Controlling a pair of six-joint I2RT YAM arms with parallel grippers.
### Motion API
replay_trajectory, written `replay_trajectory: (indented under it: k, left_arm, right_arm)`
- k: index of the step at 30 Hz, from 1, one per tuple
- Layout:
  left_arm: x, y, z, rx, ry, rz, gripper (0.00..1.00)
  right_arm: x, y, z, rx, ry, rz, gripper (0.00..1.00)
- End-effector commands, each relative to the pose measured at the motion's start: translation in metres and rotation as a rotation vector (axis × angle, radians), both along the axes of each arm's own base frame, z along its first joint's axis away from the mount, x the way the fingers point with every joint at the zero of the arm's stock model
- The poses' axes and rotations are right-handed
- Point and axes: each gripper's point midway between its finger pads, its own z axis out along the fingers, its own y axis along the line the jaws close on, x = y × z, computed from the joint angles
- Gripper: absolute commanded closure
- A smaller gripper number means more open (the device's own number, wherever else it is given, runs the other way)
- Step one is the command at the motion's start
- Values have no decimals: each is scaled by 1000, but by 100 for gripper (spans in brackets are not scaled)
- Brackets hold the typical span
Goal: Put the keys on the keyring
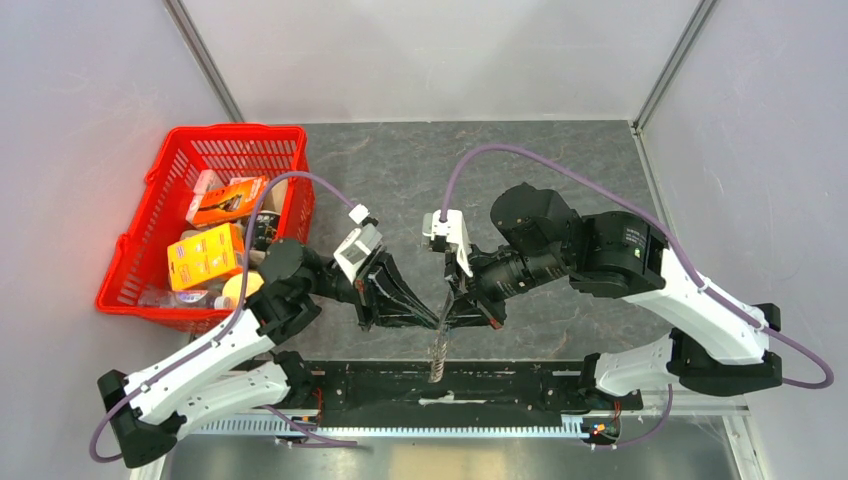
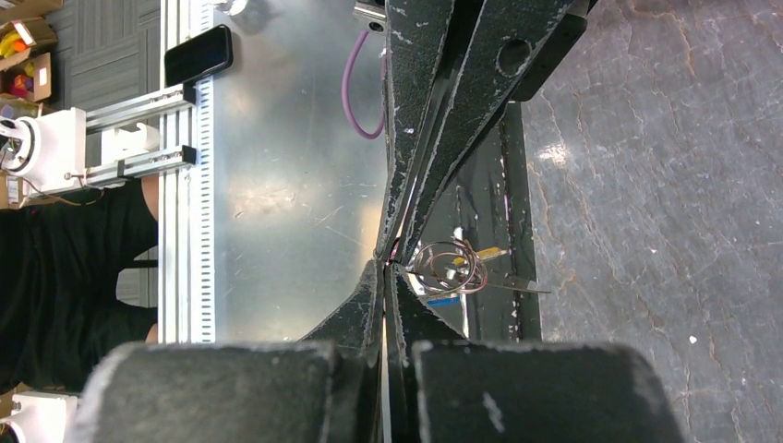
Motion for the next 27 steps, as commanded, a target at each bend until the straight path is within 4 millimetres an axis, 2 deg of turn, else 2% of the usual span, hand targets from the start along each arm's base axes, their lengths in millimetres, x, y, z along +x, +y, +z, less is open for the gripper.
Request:
replay_trajectory:
  k: [1,5,9,17,24,27]
  left_arm:
    - [3,-3,-6,2,-20,11,98]
    - [5,0,2,-48,-18,50,98]
    - [6,5,8,-96,2,86,98]
    - [6,12,18,-155,15,124,98]
    - [9,19,32,-233,52,165,98]
    - [13,20,35,-256,69,191,98]
  right_arm:
    - [12,19,39,179,-91,-14,100]
    - [12,15,38,193,-92,-30,72]
    - [14,9,39,214,-110,-58,59]
    - [20,-5,46,250,-159,-108,53]
    - [22,-16,24,196,-191,-112,51]
    - [20,-16,21,197,-193,-99,52]
